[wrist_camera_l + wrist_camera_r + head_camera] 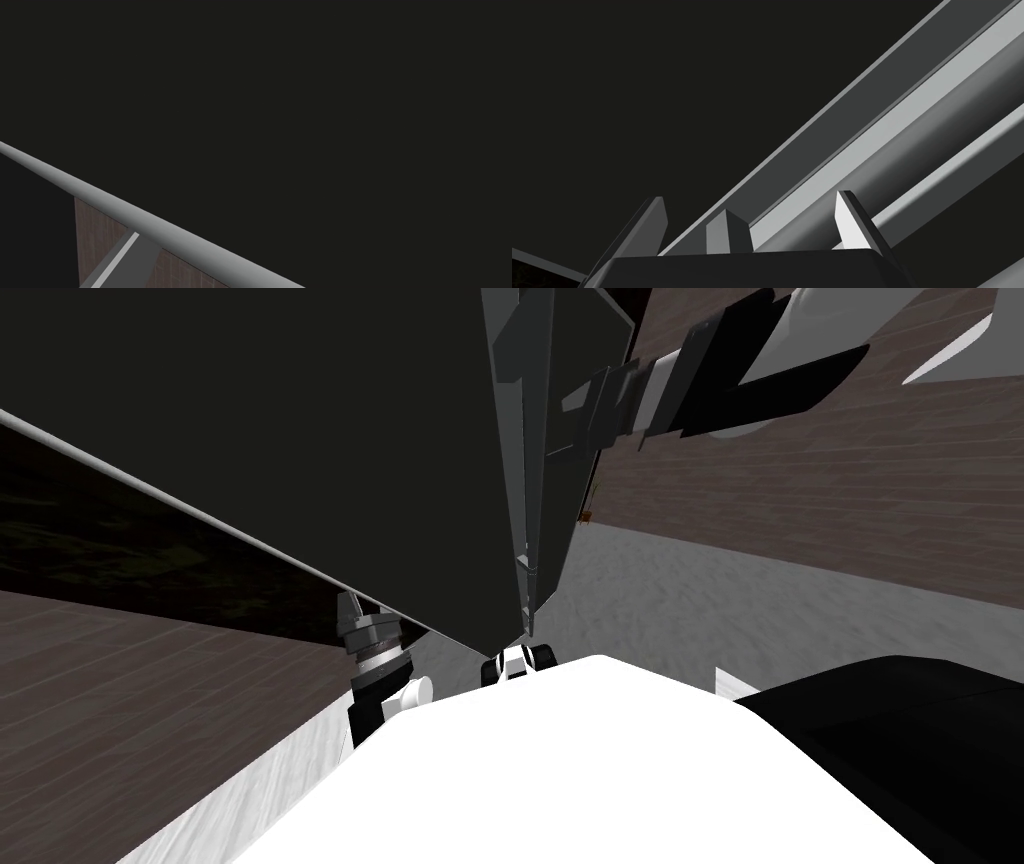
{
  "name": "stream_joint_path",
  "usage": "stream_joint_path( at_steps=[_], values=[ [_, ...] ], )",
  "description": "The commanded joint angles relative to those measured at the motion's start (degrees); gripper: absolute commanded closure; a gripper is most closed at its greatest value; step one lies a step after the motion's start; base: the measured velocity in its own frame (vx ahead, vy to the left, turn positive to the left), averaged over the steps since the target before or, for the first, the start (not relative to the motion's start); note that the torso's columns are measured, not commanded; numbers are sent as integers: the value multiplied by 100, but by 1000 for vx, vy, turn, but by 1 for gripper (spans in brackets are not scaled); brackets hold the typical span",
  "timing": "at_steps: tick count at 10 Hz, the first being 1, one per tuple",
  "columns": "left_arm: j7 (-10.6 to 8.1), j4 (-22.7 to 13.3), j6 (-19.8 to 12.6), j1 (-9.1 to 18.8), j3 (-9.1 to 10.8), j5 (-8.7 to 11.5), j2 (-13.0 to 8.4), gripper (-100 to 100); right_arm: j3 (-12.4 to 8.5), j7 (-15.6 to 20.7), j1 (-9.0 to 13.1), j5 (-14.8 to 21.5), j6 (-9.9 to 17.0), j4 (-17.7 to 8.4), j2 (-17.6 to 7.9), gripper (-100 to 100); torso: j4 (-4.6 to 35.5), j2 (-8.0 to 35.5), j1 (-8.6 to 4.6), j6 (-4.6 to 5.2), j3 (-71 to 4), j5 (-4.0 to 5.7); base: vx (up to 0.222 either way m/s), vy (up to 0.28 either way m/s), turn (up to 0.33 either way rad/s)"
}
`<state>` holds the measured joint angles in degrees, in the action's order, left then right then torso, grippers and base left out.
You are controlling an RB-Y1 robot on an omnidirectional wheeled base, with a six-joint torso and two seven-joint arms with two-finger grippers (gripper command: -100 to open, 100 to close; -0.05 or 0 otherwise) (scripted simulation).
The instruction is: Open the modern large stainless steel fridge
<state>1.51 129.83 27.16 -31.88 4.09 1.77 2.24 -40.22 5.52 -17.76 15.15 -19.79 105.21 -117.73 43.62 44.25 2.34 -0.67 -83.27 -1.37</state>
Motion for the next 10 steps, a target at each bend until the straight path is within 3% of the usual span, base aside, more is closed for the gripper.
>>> stream_joint_path(
  at_steps=[1,2,3,4,6,7,8,9,10],
  values=[
    [0,-3,-2,-5,13,4,2,0,-173,67,55,-122,7,84,-74,-100,-5,0,6,-7,2,-4,-3,4,-12],
    [1,-4,-3,-6,16,4,3,0,-173,67,55,-122,7,84,-74,-100,-4,0,3,-1,2,1,0,0,0],
    [1,-4,-3,-6,16,4,2,0,-31,16,-20,-61,-7,-40,-53,-100,-5,-5,3,-9,-3,0,3,-13,10],
    [1,-3,-3,-5,15,4,3,0,51,139,-96,-74,28,-74,153,-100,-30,-29,-23,7,-17,20,25,-49,100],
    [1,-3,-3,-4,15,4,3,0,111,205,-118,-68,53,-67,352,-100,-124,-180,-221,61,-118,129,9,-42,92],
    [1,-3,-3,-5,16,4,2,0,142,237,-129,-65,65,-63,452,-100,-142,-220,-266,66,-146,150,2,-43,80],
    [1,-4,-3,-6,17,4,2,0,100,258,-149,-120,56,-81,361,-100,-147,-231,-270,65,-154,152,0,-22,18],
    [1,-4,-3,-6,17,4,2,0,66,155,-102,-73,34,-72,203,100,-143,-220,-246,67,-147,143,-1,22,-156],
    [1,-3,-3,-7,17,4,2,0,66,155,-102,-73,34,-72,203,100,-135,-203,-216,69,-135,130,3,36,-64]
  ],
)
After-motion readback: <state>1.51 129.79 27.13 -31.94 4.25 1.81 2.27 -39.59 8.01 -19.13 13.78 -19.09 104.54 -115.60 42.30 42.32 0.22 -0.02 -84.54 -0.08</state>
